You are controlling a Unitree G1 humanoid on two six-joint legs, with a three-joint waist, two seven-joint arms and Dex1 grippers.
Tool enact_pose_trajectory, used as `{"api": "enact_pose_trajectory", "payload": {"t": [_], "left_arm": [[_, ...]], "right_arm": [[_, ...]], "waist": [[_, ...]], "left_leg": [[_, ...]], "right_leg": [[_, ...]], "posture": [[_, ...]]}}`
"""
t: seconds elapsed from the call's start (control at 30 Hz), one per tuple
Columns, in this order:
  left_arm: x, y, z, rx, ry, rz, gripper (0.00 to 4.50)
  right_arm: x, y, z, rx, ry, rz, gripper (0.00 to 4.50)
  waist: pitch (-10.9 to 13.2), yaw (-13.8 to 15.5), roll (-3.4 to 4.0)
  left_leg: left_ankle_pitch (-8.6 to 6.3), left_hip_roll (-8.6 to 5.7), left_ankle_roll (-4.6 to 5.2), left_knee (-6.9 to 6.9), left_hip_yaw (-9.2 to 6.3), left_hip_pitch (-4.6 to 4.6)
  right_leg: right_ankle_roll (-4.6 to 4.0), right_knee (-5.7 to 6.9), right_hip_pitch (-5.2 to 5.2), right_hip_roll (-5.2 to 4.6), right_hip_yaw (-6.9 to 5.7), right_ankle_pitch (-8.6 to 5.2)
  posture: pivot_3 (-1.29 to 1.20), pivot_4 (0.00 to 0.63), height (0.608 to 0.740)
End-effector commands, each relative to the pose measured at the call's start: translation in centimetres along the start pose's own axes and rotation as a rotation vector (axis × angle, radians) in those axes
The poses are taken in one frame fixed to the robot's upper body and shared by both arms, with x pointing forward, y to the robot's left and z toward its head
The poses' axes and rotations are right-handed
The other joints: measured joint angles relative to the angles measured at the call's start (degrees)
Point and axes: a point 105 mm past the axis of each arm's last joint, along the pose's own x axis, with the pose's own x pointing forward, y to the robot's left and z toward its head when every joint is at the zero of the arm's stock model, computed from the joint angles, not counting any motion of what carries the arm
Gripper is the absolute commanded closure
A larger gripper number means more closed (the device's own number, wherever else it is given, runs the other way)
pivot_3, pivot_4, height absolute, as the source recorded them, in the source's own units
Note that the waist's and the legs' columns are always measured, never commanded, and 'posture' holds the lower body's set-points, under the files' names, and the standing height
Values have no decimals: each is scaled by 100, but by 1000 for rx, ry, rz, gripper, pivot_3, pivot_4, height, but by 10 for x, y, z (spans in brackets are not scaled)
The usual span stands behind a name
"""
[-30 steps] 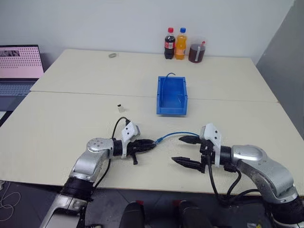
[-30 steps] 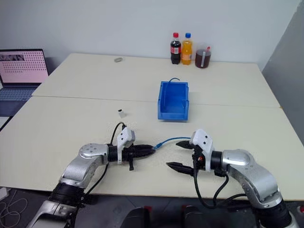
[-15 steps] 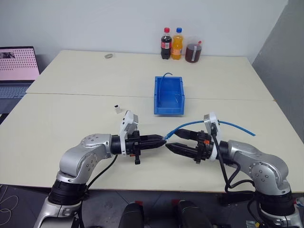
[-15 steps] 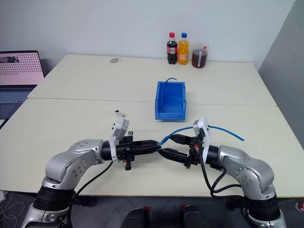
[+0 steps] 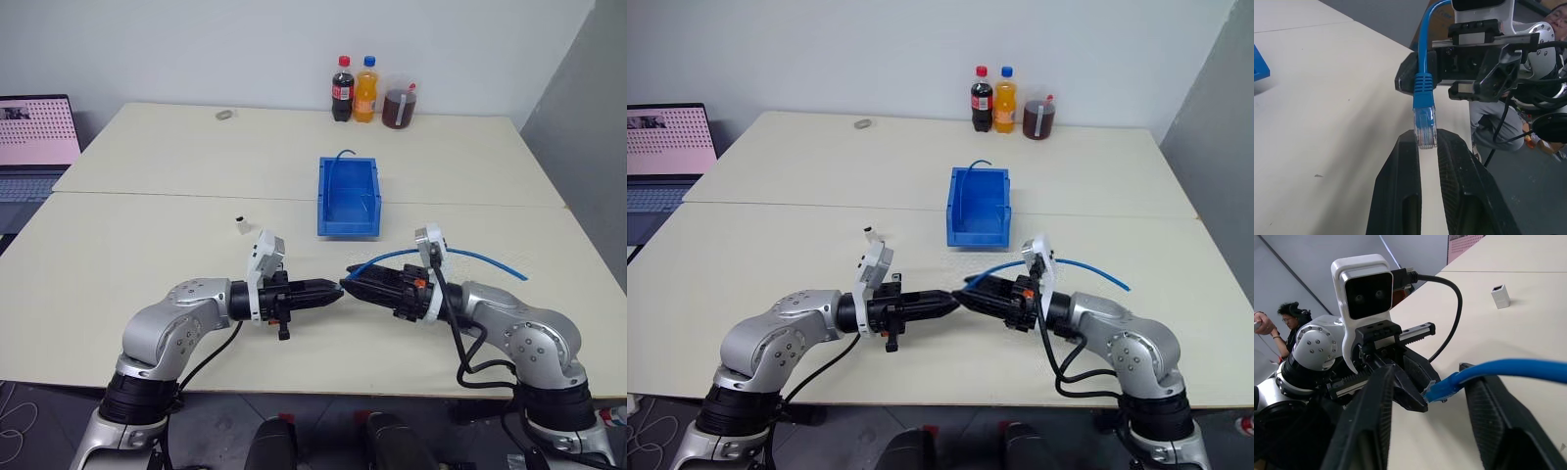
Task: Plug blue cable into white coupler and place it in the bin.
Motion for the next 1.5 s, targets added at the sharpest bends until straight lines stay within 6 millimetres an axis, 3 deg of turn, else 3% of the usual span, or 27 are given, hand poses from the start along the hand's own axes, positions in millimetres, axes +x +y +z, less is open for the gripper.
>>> {"api": "enact_pose_trajectory", "payload": {"t": [0.03,0.17,0.47,0.53,0.87,1.1,1.2,1.3,1.5], "left_arm": [[0,-4,11,42,-25,-22,4281],[0,-2,11,46,-24,-23,4283],[0,21,11,104,-19,66,4284],[0,27,13,113,-31,94,3592],[-10,36,16,193,-42,227,1445],[-34,55,21,251,-98,539,0],[-47,62,16,257,-111,685,0],[-72,84,5,264,-85,936,0],[-90,107,-2,218,-122,1210,0]], "right_arm": [[4,9,5,-40,-1,56,3431],[5,9,5,-46,2,63,4322],[4,8,4,-51,18,70,4410],[4,7,4,-54,19,66,4410],[-2,-2,7,-76,8,20,4428],[-8,-8,8,-85,6,-20,4437],[-10,-11,7,-88,9,-32,4443],[-11,-12,6,-91,14,-40,4443],[-10,-15,5,-101,25,-42,4444]], "waist": [[0,0,0],[0,-2,0],[0,0,0],[0,1,0],[0,5,1],[2,4,-2],[2,7,-2],[2,17,-2],[3,40,-3]], "left_leg": [[0,0,0,0,0,0],[0,0,0,-2,0,0],[0,0,0,-3,-1,-7],[0,0,0,-4,-1,-10],[-1,1,1,-6,-1,-22],[-1,3,1,-6,-5,-25],[-1,2,1,-6,-3,-25],[-1,0,0,-5,-3,-26],[-1,-2,0,-3,-3,-27]], "right_leg": [[0,0,0,0,0,0],[0,-2,0,0,0,0],[1,-12,-1,0,-2,1],[1,-17,-1,0,-3,1],[1,-32,-5,0,-3,2],[3,-34,-6,-1,-5,2],[3,-35,-5,-2,-2,3],[7,-40,-4,-5,-3,5],[13,-40,-2,-6,-3,9]], "posture": [[0,150,740],[0,150,740],[0,150,740],[0,150,740],[0,150,740],[0,150,740],[0,150,740],[0,150,740],[0,150,740]]}}
